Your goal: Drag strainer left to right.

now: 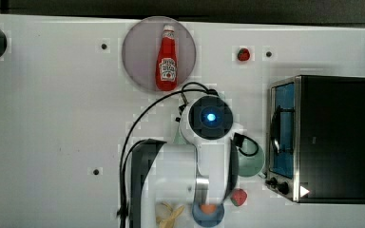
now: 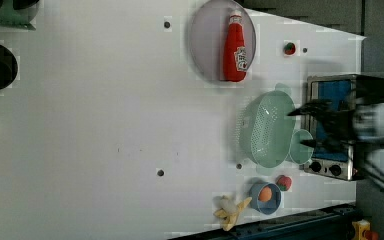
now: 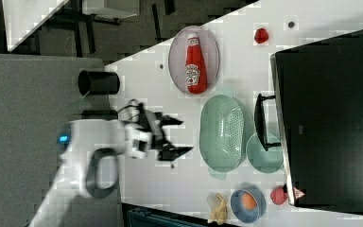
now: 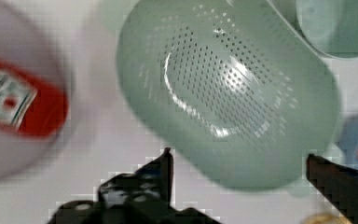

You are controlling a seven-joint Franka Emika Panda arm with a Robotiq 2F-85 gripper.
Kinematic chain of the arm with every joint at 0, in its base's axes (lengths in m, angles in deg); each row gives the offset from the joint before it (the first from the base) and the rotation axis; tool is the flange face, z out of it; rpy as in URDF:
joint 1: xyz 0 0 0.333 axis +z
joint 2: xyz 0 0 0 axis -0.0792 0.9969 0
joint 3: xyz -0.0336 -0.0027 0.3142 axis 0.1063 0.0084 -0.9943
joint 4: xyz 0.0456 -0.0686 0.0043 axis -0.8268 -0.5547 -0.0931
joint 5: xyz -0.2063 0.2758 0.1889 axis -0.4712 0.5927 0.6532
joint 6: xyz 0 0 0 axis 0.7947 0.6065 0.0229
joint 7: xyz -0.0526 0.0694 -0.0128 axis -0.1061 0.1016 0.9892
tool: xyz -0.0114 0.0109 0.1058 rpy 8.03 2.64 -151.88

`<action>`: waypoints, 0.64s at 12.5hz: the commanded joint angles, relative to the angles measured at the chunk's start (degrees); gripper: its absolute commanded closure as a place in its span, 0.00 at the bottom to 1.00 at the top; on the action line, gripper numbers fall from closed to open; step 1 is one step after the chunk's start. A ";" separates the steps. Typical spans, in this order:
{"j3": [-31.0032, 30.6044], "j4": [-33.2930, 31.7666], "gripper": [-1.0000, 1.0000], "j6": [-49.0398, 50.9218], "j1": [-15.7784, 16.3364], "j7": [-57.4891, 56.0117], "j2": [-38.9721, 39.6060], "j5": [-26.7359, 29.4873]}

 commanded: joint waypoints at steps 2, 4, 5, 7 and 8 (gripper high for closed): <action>0.34 10.98 0.00 16.66 -1.17 -13.96 -9.92 -0.25; 0.31 15.52 0.00 25.83 -1.18 -13.86 -13.44 -1.17; 0.32 17.42 0.00 29.49 -1.18 -13.89 -14.69 -1.82; 0.35 19.29 0.00 31.03 -1.19 -13.89 -15.82 -4.04; 0.34 19.34 0.00 30.98 -1.19 -13.89 -15.94 -5.14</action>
